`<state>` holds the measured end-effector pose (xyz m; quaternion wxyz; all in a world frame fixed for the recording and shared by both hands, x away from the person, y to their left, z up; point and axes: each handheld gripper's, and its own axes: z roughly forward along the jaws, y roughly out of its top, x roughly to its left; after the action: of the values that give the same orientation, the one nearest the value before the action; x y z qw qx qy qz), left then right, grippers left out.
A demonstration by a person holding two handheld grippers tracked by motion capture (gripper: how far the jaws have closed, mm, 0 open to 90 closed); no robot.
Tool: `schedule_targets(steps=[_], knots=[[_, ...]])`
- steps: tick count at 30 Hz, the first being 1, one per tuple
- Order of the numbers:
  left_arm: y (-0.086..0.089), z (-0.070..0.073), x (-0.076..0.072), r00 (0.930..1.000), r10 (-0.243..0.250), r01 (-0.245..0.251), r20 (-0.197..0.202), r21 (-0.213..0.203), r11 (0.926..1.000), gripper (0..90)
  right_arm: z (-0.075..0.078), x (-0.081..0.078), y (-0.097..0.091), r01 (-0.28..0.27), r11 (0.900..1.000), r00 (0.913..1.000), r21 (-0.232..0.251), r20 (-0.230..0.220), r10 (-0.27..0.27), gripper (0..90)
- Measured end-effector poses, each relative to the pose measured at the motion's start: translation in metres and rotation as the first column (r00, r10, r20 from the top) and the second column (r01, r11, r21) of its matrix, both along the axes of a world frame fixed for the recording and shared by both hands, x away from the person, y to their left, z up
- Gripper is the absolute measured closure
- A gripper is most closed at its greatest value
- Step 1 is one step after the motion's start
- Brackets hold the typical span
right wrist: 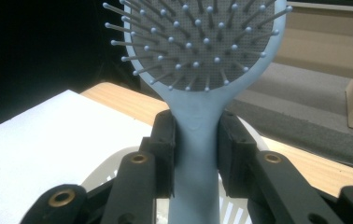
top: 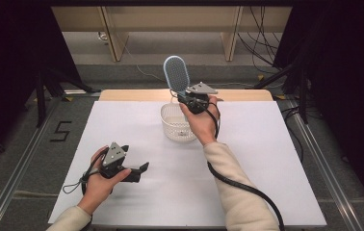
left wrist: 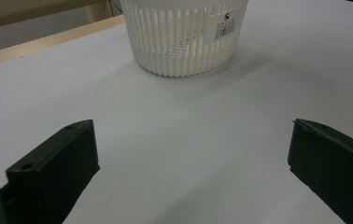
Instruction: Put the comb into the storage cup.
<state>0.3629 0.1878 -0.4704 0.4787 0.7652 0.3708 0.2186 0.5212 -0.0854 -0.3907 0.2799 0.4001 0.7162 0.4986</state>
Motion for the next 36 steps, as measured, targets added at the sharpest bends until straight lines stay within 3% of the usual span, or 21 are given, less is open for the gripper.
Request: schedule_targets(steps=[36], knots=[[0.0, 0.001, 0.0, 1.0, -0.001, 0.001, 0.004, 0.003, 1.0, 1.1, -0.016, 0.0, 0.002, -0.017, 0.9991, 0.9985, -0.038, -0.052, 0.015, 70.5]])
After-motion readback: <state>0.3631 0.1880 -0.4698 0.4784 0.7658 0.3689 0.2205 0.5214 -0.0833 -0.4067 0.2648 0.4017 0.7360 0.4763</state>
